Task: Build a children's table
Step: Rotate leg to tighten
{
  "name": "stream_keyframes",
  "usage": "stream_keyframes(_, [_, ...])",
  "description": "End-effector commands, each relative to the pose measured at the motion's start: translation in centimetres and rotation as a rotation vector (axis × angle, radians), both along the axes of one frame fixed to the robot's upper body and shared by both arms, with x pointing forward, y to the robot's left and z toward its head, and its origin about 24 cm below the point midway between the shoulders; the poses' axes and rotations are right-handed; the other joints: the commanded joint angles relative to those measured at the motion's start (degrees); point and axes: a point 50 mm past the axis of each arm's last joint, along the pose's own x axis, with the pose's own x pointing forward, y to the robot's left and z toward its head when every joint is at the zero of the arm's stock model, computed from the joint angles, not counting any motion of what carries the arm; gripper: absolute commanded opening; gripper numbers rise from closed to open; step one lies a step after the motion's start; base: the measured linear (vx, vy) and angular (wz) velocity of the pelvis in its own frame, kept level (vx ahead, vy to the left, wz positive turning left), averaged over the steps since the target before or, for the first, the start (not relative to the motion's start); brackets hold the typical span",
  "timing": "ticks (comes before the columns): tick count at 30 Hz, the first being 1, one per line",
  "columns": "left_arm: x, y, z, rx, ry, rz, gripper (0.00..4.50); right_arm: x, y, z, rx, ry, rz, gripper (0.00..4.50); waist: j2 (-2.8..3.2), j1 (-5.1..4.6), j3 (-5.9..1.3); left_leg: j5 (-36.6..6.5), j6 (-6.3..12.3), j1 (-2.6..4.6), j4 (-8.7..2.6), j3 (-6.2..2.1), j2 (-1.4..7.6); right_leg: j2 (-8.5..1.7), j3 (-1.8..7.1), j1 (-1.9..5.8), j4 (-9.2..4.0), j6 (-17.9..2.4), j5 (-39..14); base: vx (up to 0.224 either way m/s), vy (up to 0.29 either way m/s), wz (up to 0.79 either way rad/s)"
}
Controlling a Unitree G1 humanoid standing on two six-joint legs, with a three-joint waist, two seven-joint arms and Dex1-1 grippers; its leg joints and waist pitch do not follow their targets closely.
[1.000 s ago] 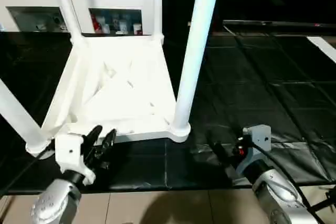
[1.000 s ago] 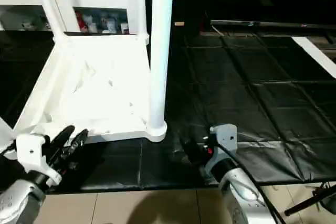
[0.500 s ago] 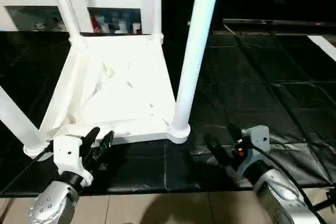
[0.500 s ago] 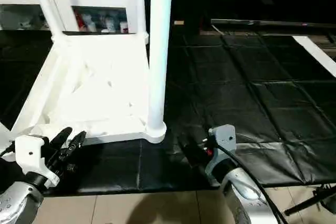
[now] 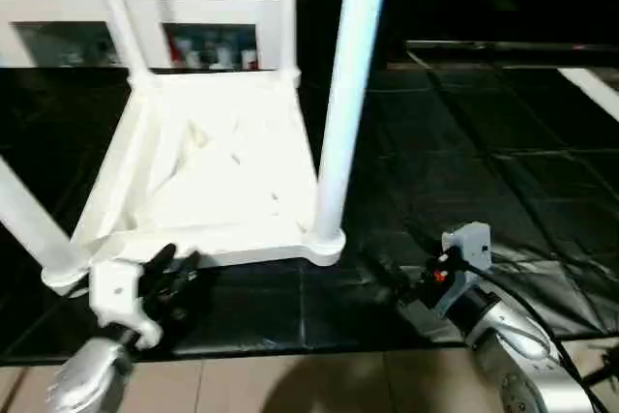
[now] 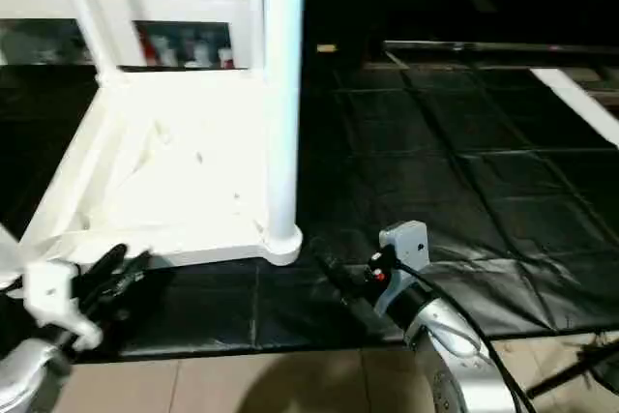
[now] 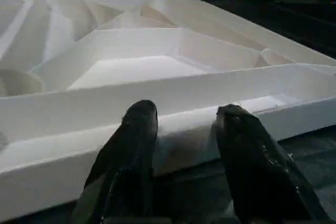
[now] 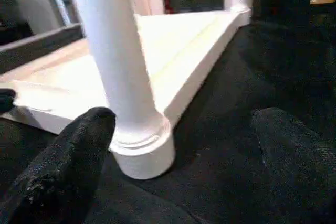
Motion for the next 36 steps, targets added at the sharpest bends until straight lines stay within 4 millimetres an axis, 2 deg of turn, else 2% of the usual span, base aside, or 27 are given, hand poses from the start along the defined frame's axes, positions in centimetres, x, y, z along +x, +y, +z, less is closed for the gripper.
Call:
stream_keyframes(1, [0.2,-0.5,0.9,-0.002,-0.030,-0.016,2.09,0.4,0.2,0.6,0.038,-0.034,0.041,4.50,0.35,-0.01,-1.66,-22.8,1.33,0.17,-4.79,-1.52,2.81,-4.28,3.60,1.62,-5.86,0.0,-30.8,0.000,0.000,0.00])
stream_keyframes(3, [0.3,-0.8,1.0,0.009,-0.040,-0.041,2.09,0.4,0.4,0.7,0.037,-0.037,0.079,4.50,0.30,0.13,-1.67,-22.7,1.25,0.08,-4.89,-1.51,2.86,-4.17,3.69,1.71,-5.74,-0.2,-29.7,0.000,0.000,0.00])
stream_keyframes(5, [0.4,-1.0,1.4,0.016,-0.059,-0.063,2.09,0.5,0.4,0.7,0.033,-0.040,0.082,4.50,0.24,0.31,-1.67,-23.0,1.15,0.34,-4.85,-1.38,2.80,-4.13,3.79,1.48,-5.78,-0.4,-29.2,0.000,0.000,0.00])
stream_keyframes(8, [0.7,-1.4,2.1,0.013,-0.103,-0.108,2.09,0.5,0.4,0.8,0.047,-0.046,0.084,4.50,0.20,0.35,-1.84,-22.1,1.03,0.06,-4.99,-1.51,2.88,-4.21,3.87,1.87,-5.46,-0.6,-27.9,0.000,0.000,0.00])
stream_keyframes(9, [1.4,-1.9,3.4,0.012,-0.148,-0.152,2.09,0.7,0.3,1.1,0.067,-0.053,0.068,4.50,0.45,0.41,-1.90,-22.4,0.73,0.12,-5.08,-1.56,3.04,-4.30,3.95,1.90,-5.30,-1.1,-27.1,0.000,0.000,0.00])
stream_keyframes(11, [1.9,-2.1,3.9,0.017,-0.155,-0.160,2.09,0.8,0.2,1.2,0.074,-0.051,0.058,4.50,0.56,0.39,-1.91,-22.4,0.49,0.11,-5.17,-1.57,3.12,-4.18,4.02,1.93,-5.02,-1.9,-25.6,0.000,0.000,0.00])
stream_keyframes(13, [2.8,-2.1,4.6,0.027,-0.154,-0.156,2.09,1.0,0.2,1.1,0.052,-0.047,0.054,4.50,0.41,0.31,-2.00,-21.9,0.32,0.15,-5.12,-1.50,2.99,-4.13,4.04,2.05,-4.80,-2.2,-24.7,0.000,0.000,0.00])
stream_keyframes(15, [3.5,-2.1,5.1,0.051,-0.145,-0.148,2.09,0.9,0.4,1.0,0.029,-0.044,0.072,4.50,1.09,0.22,-2.03,-21.4,0.13,0.17,-5.02,-1.43,2.85,-4.05,4.08,2.14,-4.54,-2.4,-23.8,0.000,0.000,0.00])
stream_keyframes(16, [3.6,-2.2,5.4,0.051,-0.148,-0.149,2.09,0.9,0.6,1.1,0.020,-0.050,0.083,4.50,0.86,0.16,-2.11,-21.0,0.21,0.15,-4.99,-1.43,2.84,-4.05,4.05,2.23,-4.62,-2.5,-23.4,0.000,0.000,0.00])
stream_keyframes(17, [3.7,-2.2,5.6,0.044,-0.147,-0.145,2.09,0.9,0.8,1.2,0.023,-0.053,0.102,4.50,0.88,0.19,-2.25,-19.8,0.36,0.00,-4.91,-1.41,2.82,-4.05,4.10,2.37,-4.38,-2.8,-22.1,0.000,0.000,0.00])
stream_keyframes(19, [3.5,-2.4,5.7,0.043,-0.141,-0.151,2.09,0.7,1.3,1.3,0.024,-0.054,0.162,4.50,0.85,0.11,-2.40,-17.6,1.01,-0.19,-4.76,-1.28,2.89,-3.99,4.19,2.52,-4.02,-3.7,-19.6,0.000,0.000,0.00])
stream_keyframes(23, [3.1,-2.6,5.7,0.041,-0.133,-0.165,2.09,0.9,1.6,1.3,0.013,-0.060,0.195,4.50,0.75,0.33,-2.45,-16.3,1.67,-0.25,-4.68,-1.11,2.91,-3.98,4.17,2.56,-3.89,-4.5,-19.0,0.000,0.000,0.00])
stream_keyframes(27, [2.6,-2.7,5.6,0.059,-0.095,-0.212,2.09,2.1,2.3,1.6,-0.006,-0.084,0.201,4.50,0.68,0.30,-2.21,-18.7,1.05,0.13,-4.79,-1.24,2.91,-4.06,4.10,2.21,-4.18,-3.9,-23.0,0.000,0.000,0.00])
stream_keyframes(28, [2.4,-2.6,5.5,0.061,-0.080,-0.228,2.09,2.5,2.4,1.6,-0.016,-0.091,0.193,4.50,0.73,0.20,-2.20,-18.7,0.99,-0.04,-4.84,-1.27,2.87,-4.04,4.09,2.29,-4.20,-3.8,-23.3,0.000,0.000,0.00])
stream_keyframes(30, [2.1,-2.5,5.4,0.052,-0.060,-0.250,2.09,3.0,2.5,1.7,-0.027,-0.096,0.181,4.50,0.67,0.19,-2.15,-18.9,0.76,0.16,-4.83,-1.18,2.80,-3.94,4.14,2.06,-4.28,-3.7,-23.7,0.000,0.000,0.00])
stream_keyframes(36, [0.9,-2.0,5.4,0.030,0.033,-0.410,2.09,4.5,3.9,2.4,0.002,-0.120,0.215,4.50,0.88,0.29,-2.34,-17.7,0.35,0.24,-4.87,-1.12,2.83,-3.78,4.44,2.02,-3.49,-5.3,-19.9,0.000,0.000,0.00])
